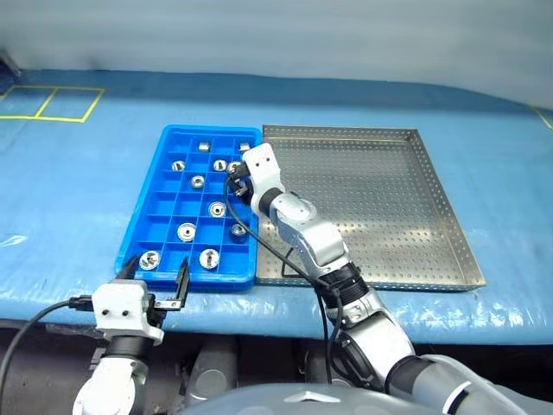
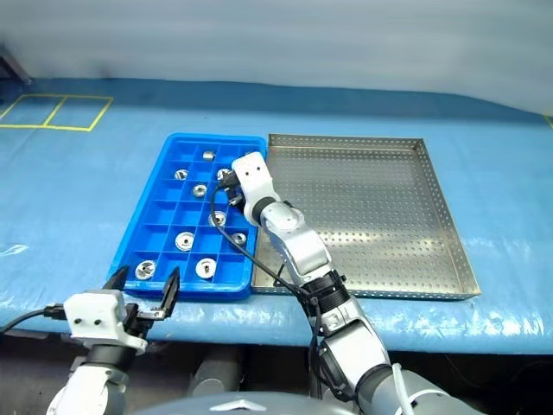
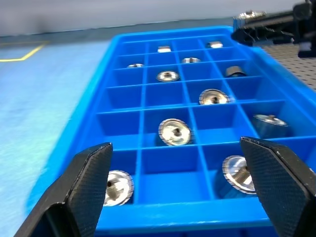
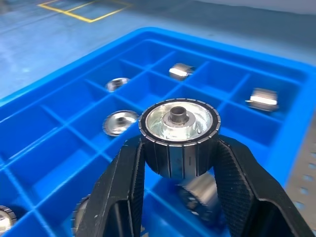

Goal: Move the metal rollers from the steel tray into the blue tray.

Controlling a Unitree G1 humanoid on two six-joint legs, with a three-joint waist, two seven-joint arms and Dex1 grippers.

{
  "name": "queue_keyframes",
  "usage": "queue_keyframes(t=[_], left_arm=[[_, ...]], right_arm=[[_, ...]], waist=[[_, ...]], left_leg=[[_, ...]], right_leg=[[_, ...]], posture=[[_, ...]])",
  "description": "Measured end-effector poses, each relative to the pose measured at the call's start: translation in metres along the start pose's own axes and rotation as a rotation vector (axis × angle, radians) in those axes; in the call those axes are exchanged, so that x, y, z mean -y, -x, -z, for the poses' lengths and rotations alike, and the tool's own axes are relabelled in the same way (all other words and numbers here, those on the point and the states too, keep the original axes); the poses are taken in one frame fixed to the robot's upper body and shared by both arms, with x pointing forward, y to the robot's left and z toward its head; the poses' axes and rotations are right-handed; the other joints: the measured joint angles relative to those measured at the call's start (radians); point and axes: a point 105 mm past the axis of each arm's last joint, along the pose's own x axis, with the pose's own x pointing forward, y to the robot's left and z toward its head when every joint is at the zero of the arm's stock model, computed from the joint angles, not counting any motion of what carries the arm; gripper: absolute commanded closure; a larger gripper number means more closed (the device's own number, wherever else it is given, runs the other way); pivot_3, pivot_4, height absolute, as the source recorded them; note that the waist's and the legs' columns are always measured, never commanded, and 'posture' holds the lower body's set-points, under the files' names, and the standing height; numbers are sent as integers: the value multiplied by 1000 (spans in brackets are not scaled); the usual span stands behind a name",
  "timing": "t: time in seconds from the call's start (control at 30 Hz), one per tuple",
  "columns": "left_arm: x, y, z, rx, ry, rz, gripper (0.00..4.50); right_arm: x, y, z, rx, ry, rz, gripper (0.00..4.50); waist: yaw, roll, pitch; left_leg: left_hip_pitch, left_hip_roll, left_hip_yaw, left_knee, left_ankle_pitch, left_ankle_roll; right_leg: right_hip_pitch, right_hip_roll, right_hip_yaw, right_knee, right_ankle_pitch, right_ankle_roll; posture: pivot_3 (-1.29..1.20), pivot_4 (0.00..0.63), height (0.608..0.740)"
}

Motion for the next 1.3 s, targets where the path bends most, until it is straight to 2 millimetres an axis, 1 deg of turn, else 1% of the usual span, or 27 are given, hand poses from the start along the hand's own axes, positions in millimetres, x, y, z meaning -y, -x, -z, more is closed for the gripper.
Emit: queue_keyframes(t=[0.1, 0.2, 0.43, 0.57, 0.83, 0.97, 1.07, 1.23, 1.3], left_arm=[[-4, 6, 2, -14, -1, -42, 0], [-8, 13, 0, -11, -9, -81, 0], [-10, 21, 1, -14, -5, -134, 0], [-12, 26, 2, -20, -17, -165, 0], [-10, 31, 2, -12, -7, -184, 0], [-10, 32, 2, -13, -3, -190, 0], [-10, 32, 1, -5, 0, -192, 0], [-8, 32, 0, -3, 4, -186, 0], [-8, 31, 0, 1, 4, -182, 0]], right_arm=[[-6, -3, 6, -12, -5, -39, 2843], [-10, -7, 10, -29, -3, -71, 2843], [-19, -15, 14, -42, -4, -136, 2843], [-23, -17, 22, -67, -11, -161, 2843], [-31, -21, 19, -59, 2, -201, 2843], [-31, -22, 22, -68, -8, -205, 2843], [-27, -24, 22, -64, -5, -191, 2843], [-19, -28, 18, -58, -7, -162, 2843], [-16, -29, 13, -41, -14, -150, 2843]], waist=[[23, 0, 0], [40, -1, 0], [92, -1, 1], [124, -1, 1], [195, -2, 2], [242, -2, 2], [273, -2, 2], [302, -2, 2], [307, -2, 2]], left_leg=[[0, 0, 0, 0, 0, 0], [0, 0, 0, 0, 0, 0], [-1, 0, 0, -1, 0, 0], [-1, 0, 0, -1, 0, 0], [-2, 0, 0, -1, -1, -1], [-3, 0, 0, -1, -1, -2], [-3, 0, 0, -1, -2, -3], [-3, 1, 1, -1, -3, -4], [-4, 1, 1, -1, -4, -5]], right_leg=[[-1, 0, 0, 0, 0, 0], [-1, 0, 0, -1, 0, 0], [-2, 0, -1, -1, -1, -1], [-2, 0, 0, -2, -1, 0], [-3, 0, -1, -3, -1, 0], [-4, 0, -1, -3, -1, 0], [-5, 0, -1, -4, -1, 0], [-6, 1, -2, -4, -1, -1], [-6, 1, -2, -4, -1, -1]], posture=[[536, 150, 740], [564, 150, 740], [625, 150, 740], [647, 150, 740], [677, 150, 740], [680, 150, 740], [675, 150, 740], [658, 150, 740], [638, 150, 740]])
